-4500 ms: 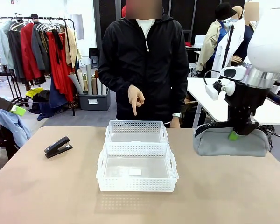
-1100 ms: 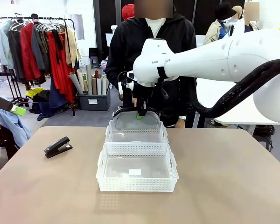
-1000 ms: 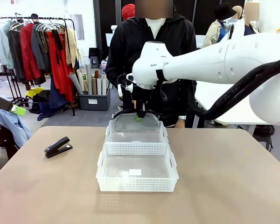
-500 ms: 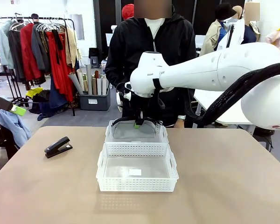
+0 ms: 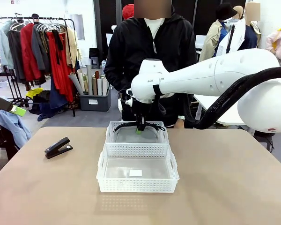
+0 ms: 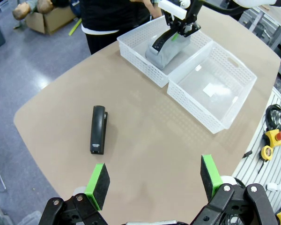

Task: Distribute items into two baskets.
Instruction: Place the picked Pencil pouch into the Organizing basket as instructed by the person.

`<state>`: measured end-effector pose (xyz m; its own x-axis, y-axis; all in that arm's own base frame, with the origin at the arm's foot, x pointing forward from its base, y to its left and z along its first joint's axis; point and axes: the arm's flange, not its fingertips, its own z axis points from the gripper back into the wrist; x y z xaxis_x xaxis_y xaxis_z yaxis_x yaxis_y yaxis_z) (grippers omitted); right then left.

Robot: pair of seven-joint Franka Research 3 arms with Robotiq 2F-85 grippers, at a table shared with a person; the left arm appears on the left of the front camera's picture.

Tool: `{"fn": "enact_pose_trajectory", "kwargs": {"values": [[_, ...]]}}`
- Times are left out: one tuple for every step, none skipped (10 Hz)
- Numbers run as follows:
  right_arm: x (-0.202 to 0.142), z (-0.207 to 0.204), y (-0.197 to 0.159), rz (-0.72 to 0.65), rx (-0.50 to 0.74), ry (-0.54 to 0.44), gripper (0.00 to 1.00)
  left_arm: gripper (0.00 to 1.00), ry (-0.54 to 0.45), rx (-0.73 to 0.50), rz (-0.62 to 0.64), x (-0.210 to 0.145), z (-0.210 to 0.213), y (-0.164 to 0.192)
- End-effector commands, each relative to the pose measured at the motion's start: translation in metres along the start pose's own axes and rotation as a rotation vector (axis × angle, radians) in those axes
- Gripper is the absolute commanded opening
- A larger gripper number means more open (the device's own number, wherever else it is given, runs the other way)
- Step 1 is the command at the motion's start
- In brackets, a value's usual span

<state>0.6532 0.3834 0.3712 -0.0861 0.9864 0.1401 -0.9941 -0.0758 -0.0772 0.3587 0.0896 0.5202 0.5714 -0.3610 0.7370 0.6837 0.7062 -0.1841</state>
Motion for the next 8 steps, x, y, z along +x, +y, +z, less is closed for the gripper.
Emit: {"fn": "enact_pose_trajectory", "kwargs": {"values": [[0.0023,0.0005,-0.0065,-0.031,-0.014,0.012,0.00,1.00,-0.016,-0.011,0.001,-0.0004,0.0002,-0.0004],[0.0004,-0.0045,-0.0069,-0.032,0.003,0.002,0.00,1.00,-0.016,-0.011,0.001,-0.0004,0.0002,-0.0004],[-0.0004,-0.0058,-0.0072,-0.033,0.012,-0.006,0.00,1.00,-0.016,-0.011,0.001,-0.0004,0.0002,-0.0004],[-0.0012,-0.0057,-0.0077,-0.024,0.012,-0.007,0.08,1.00,-0.016,-0.011,0.001,-0.0004,0.0002,-0.0004],[-0.0019,-0.0056,-0.0073,-0.014,0.012,-0.012,0.27,1.00,-0.016,-0.011,0.001,-0.0004,0.0002,-0.0004],[-0.0026,-0.0052,-0.0075,-0.009,0.012,-0.015,0.45,1.00,-0.016,-0.011,0.001,-0.0004,0.0002,-0.0004],[-0.0030,-0.0044,-0.0073,-0.005,0.012,-0.018,0.64,1.00,-0.016,-0.011,0.001,-0.0004,0.0002,-0.0004],[-0.0034,-0.0029,-0.0069,-0.004,0.008,-0.016,0.83,1.00,-0.016,-0.011,0.001,-0.0004,0.0002,-0.0004]]}}
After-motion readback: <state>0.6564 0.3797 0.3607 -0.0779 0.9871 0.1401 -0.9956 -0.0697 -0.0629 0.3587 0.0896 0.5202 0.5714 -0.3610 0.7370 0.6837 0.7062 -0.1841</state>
